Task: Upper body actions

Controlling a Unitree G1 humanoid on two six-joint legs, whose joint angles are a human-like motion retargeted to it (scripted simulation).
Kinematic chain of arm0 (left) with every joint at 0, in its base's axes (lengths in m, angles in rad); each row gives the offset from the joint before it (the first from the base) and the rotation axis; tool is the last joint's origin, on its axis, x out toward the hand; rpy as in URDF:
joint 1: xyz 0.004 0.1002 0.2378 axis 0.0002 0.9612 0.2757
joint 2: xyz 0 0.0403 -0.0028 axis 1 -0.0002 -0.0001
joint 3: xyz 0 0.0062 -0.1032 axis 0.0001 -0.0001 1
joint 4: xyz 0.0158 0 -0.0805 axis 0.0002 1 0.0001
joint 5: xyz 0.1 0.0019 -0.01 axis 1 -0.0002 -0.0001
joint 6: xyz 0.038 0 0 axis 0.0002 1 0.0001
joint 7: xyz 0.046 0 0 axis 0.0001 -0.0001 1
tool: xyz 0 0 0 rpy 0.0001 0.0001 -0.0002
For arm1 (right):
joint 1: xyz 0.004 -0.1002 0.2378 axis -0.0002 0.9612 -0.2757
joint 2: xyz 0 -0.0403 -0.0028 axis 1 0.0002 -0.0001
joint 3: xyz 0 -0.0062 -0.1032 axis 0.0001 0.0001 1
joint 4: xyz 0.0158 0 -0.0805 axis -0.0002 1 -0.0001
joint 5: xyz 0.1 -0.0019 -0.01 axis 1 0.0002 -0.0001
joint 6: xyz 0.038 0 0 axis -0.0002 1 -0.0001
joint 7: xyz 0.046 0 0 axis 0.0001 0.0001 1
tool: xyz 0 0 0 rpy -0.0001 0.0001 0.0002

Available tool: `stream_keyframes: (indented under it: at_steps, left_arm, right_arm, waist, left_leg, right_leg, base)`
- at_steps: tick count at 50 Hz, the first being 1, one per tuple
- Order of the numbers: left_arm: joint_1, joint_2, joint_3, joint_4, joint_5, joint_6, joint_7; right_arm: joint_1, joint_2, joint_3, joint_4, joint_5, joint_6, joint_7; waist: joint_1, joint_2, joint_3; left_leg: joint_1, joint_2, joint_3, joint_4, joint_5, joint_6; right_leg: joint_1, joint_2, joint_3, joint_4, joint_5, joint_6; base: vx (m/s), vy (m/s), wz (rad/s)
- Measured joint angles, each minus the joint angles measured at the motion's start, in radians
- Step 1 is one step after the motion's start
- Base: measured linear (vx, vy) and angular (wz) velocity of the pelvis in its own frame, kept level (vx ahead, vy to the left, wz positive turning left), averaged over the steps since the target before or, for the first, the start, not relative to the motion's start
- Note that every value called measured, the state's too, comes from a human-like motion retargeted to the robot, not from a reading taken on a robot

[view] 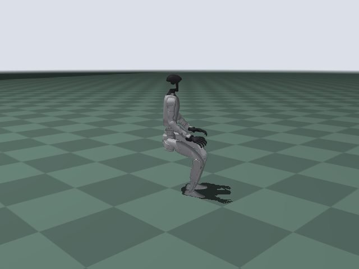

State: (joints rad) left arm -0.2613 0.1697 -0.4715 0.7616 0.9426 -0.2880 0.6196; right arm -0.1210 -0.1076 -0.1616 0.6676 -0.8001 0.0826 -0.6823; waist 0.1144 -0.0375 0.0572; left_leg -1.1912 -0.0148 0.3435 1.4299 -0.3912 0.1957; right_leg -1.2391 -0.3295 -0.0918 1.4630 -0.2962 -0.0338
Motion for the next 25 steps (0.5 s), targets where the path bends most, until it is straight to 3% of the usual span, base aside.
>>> stream_keyframes:
  at_steps: [9,25]
  left_arm:
    - [-0.003,-0.006,0.001,-0.014,0.075,0.103,0.009]
    - [0.022,-0.001,0.018,-0.019,0.05,0.076,0.035]
  right_arm:
    - [-0.011,0.005,0.006,0.006,-0.005,-0.002,0.003]
    - [-0.013,0.006,0.01,0.007,-0.003,-0.007,0.001]
  waist:
    - [-0.008,-0.004,0.001]
    - [-0.011,-0.002,-0.004]
  left_leg:
    - [-0.002,0.004,-0.001,0.002,-0.002,-0.001]
    - [-0.009,0.011,-0.003,0.002,-0.004,-0.003]
  right_leg:
    - [-0.001,0.005,-0.001,-0.001,0.0,-0.001]
    - [-0.008,0.011,-0.004,-0.002,0.0,-0.002]
  base:
    - [0.0,0.0,0.0]
    - [0.0,0.0,0.0]
